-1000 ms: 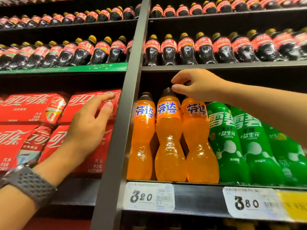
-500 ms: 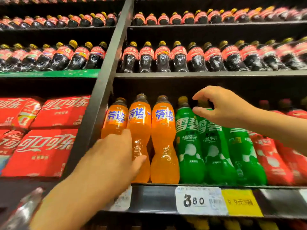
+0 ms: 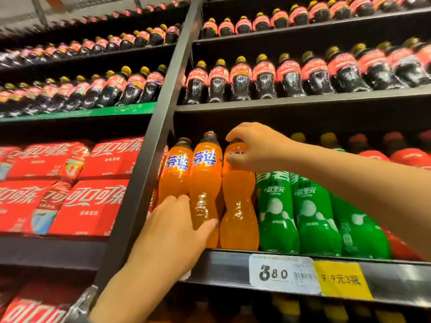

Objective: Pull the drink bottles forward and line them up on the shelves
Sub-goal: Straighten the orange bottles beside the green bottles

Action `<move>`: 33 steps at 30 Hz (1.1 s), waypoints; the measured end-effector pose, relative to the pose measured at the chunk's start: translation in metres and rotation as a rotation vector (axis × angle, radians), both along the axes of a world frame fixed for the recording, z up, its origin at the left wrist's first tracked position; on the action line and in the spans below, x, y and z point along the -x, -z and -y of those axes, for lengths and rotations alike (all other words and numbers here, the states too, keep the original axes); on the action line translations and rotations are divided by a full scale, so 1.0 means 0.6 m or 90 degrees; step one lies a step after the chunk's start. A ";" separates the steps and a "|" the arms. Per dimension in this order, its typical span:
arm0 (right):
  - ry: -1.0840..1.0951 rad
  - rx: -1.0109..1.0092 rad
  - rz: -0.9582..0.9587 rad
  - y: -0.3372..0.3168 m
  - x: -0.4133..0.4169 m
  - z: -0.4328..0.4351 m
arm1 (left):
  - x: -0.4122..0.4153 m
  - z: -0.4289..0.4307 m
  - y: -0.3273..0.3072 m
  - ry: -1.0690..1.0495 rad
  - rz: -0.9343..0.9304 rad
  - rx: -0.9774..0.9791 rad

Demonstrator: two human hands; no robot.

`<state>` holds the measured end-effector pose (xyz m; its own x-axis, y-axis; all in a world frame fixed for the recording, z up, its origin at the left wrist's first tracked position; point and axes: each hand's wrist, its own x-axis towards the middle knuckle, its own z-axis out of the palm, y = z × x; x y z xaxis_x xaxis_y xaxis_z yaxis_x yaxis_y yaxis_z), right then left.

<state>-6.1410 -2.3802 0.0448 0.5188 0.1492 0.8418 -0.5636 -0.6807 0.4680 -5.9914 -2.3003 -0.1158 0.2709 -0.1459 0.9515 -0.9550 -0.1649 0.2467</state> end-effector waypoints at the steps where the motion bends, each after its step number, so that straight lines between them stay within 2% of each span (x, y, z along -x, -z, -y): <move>1: -0.006 0.004 0.000 0.001 0.009 0.002 | -0.001 0.001 0.000 0.004 0.009 0.003; 5: -0.002 0.019 -0.011 0.008 0.059 0.009 | 0.002 -0.003 -0.001 -0.028 0.025 -0.007; 7: 0.006 0.041 0.003 0.016 0.102 0.019 | 0.014 -0.006 0.002 -0.074 0.097 0.062; 9: 0.022 0.067 0.020 0.030 0.154 0.031 | 0.046 -0.010 0.009 0.006 0.209 0.138; 11: 0.060 0.081 0.029 0.051 0.213 0.045 | 0.087 -0.004 0.014 0.140 0.271 0.093; 13: 0.106 0.083 0.031 0.077 0.273 0.060 | 0.126 0.015 0.022 0.209 0.270 -0.011; 18: 0.143 -0.007 0.094 0.148 0.430 0.107 | 0.183 0.065 0.035 0.184 0.184 -0.120; 22: 0.164 -0.072 0.138 0.206 0.519 0.154 | 0.219 0.079 0.045 0.143 0.130 -0.149; 25: 0.184 -0.094 0.099 0.238 0.546 0.184 | 0.234 0.088 0.049 0.093 0.127 -0.169; 28: 0.164 -0.100 0.075 0.253 0.554 0.196 | 0.236 0.091 0.049 0.097 0.108 -0.158; 33: 0.149 -0.076 0.021 0.275 0.544 0.187 | 0.262 0.110 0.057 0.065 0.141 -0.152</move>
